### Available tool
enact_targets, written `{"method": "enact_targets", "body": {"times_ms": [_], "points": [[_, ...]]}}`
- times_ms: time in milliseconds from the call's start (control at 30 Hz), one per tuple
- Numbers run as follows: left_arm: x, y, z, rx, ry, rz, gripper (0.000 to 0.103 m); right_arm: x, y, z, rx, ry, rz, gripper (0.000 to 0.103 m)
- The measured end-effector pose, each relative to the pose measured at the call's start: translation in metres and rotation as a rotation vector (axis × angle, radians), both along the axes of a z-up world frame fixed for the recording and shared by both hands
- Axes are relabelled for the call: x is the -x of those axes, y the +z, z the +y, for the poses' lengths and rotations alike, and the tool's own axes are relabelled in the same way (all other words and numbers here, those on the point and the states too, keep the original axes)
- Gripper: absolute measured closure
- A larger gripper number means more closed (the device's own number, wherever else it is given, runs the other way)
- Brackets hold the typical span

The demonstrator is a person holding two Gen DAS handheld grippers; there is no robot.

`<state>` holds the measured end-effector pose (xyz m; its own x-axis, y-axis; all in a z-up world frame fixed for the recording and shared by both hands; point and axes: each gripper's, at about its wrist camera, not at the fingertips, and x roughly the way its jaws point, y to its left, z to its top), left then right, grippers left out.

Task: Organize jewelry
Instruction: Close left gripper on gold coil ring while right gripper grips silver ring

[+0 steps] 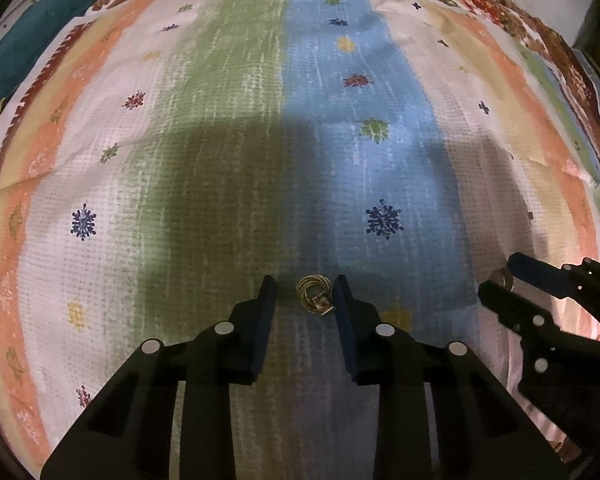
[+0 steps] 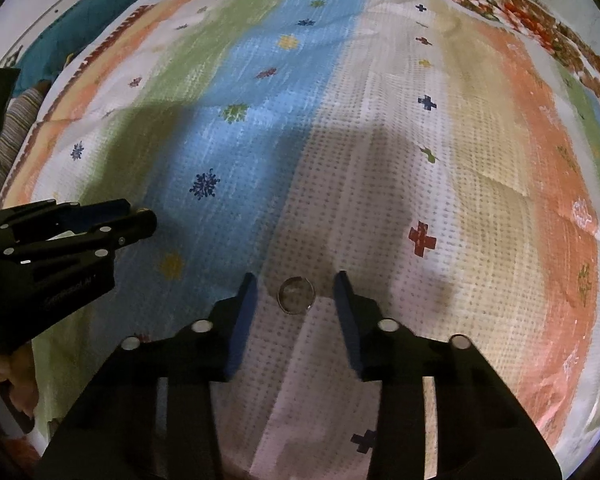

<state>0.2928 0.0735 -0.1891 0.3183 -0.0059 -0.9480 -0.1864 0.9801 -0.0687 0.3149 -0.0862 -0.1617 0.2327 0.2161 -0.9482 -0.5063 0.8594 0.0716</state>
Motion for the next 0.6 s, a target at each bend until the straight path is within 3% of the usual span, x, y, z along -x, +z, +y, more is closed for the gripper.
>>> {"method": "enact_targets", "body": {"times_ms": [133, 600], "points": [[-0.006, -0.001, 0.0, -0.005, 0.009, 0.0, 0.087, 0.0, -0.001, 0.0, 0.011, 0.0, 0.002, 0.083], [0.003, 0.01, 0.004, 0.023, 0.017, -0.014, 0.088, 0.005, 0.008, -0.003, 0.009, 0.0, -0.025, 0.083]]}}
